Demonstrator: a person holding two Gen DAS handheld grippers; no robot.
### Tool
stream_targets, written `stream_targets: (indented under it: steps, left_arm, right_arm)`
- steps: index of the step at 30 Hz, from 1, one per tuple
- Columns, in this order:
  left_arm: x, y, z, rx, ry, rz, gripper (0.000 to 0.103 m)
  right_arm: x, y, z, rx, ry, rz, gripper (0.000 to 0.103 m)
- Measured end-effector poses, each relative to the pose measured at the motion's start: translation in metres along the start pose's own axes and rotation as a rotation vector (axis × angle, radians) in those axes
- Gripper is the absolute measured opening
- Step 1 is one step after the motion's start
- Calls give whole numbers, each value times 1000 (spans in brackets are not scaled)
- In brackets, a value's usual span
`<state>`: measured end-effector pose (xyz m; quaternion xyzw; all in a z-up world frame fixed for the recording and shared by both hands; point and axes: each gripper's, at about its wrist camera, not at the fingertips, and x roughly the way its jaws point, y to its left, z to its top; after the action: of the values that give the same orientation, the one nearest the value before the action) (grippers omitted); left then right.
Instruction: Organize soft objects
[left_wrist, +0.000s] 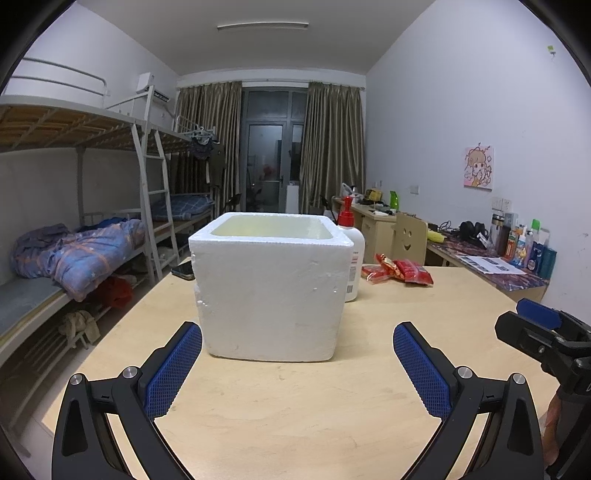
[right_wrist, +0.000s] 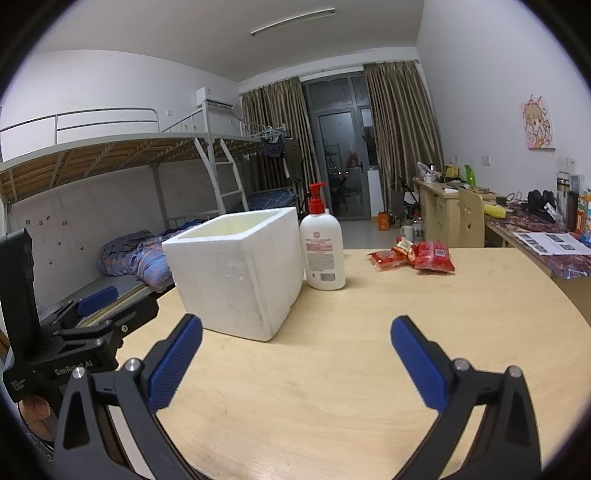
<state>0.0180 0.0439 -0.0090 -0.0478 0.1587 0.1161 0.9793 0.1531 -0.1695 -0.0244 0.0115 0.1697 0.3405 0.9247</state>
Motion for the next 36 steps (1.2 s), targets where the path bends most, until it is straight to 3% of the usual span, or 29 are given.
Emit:
stream_targets:
  steps: [36]
  left_arm:
    - [-6, -6, -3, 32, -14, 2, 103]
  right_arm:
    - [-8, 0, 2, -14, -6, 23, 103]
